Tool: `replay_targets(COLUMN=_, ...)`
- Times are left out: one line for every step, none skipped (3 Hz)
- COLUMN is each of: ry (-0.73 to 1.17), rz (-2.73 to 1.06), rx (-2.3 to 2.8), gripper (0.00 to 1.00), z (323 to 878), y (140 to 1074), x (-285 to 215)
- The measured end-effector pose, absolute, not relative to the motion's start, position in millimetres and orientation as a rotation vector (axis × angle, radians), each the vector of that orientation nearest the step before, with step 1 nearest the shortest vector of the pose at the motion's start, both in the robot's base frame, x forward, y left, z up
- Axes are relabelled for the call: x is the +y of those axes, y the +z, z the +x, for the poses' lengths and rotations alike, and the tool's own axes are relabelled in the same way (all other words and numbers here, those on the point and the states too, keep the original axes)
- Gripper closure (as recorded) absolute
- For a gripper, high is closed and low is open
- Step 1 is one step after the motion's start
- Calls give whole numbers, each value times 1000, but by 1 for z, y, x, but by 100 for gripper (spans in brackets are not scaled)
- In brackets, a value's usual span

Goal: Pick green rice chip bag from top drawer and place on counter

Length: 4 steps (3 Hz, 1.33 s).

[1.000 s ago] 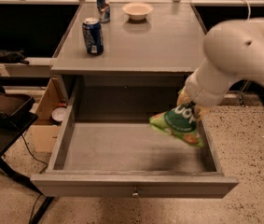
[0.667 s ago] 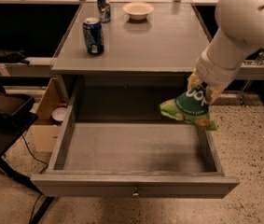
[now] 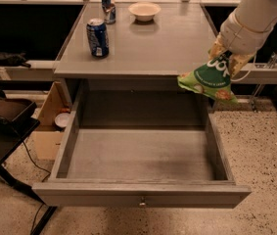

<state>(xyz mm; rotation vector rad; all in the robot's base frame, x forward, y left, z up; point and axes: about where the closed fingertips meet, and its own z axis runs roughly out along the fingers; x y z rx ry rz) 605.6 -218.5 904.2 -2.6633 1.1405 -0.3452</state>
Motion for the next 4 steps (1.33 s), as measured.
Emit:
replay_targets(ry=-345, rz=-2663, rx=1141, gripper=100, z=606, y=904, x=-218)
replay_targets(ry=-383, rz=-2642, rx=1088, gripper=100, z=623, y=903, x=-215)
replay_targets(ry=-566, rz=-2595, rx=970, gripper=100, z=666, y=927, x=-203)
replay_targets(ry=-765, rz=-2505, rx=853, gripper=100, z=720, y=965, x=-190)
